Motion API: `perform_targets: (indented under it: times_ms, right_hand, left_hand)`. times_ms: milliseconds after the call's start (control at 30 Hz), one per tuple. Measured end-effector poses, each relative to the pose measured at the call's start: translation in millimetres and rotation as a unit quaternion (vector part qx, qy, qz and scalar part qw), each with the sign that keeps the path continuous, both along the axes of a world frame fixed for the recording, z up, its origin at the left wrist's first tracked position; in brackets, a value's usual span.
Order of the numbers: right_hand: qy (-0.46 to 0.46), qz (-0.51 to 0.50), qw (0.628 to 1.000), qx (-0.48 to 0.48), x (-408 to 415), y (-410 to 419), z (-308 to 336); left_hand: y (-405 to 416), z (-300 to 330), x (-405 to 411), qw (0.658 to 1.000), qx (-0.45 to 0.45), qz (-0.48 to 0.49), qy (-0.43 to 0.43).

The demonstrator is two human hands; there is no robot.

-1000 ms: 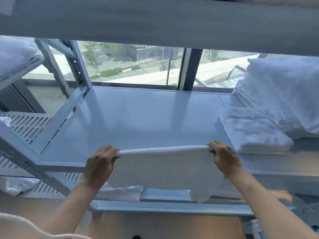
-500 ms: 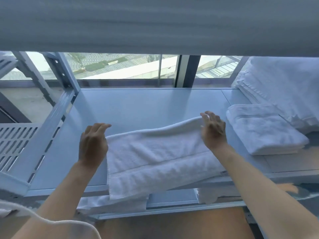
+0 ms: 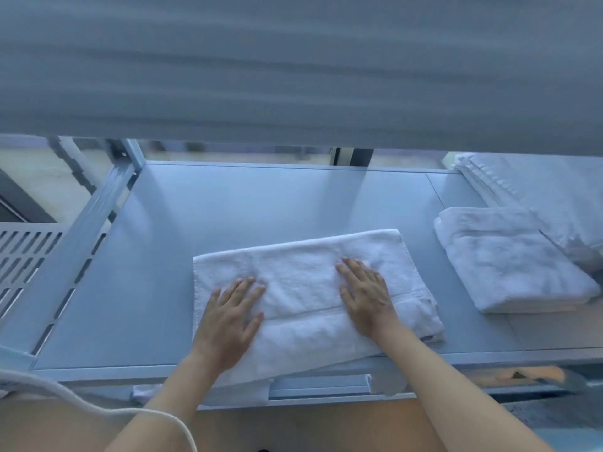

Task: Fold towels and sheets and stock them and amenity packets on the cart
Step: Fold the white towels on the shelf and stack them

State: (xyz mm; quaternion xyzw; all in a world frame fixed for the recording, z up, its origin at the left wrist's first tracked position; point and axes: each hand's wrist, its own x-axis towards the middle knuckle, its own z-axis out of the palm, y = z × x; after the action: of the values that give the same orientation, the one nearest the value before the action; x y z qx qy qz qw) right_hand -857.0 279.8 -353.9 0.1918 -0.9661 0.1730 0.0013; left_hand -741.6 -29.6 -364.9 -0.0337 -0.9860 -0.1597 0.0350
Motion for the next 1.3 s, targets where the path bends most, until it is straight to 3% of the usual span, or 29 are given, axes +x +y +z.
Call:
perform_targets:
  times_ms: [100, 233, 367, 600, 767, 933, 1300]
  right_hand:
    - [-0.008, -0.045, 0.999, -0.003, -1, -17, 1]
    - [-0.005, -0.083, 0.996, -0.016, 14, -33, -8]
    - [0.004, -0.095, 0.994, -0.045, 19, -30, -12]
    - [0.093, 0.007, 0.984, -0.153, 39, -2, -11]
    - [0.038, 0.179, 0.982, -0.056, 80, 13, -17]
    - [0.052, 0.232, 0.968, 0.082, 93, 47, -19]
    - [0.135, 0.156, 0.978, -0.012, 99, 128, -9]
  left_hand:
    - [-16, 7, -23, 0.999, -0.037, -0.017, -0.024]
    - [1, 19, -39, 0.994, -0.072, 0.049, -0.065]
    - [72, 15, -1, 0.996, -0.052, -0.071, 0.014]
    - [121, -15, 50, 0.993, -0.101, -0.066, -0.023]
    - [120, -13, 53, 0.992, -0.111, -0.059, -0.034]
    - [99, -10, 63, 0.992, -0.086, -0.08, 0.034]
    - [12, -4, 95, 0.99, -0.059, 0.016, 0.125]
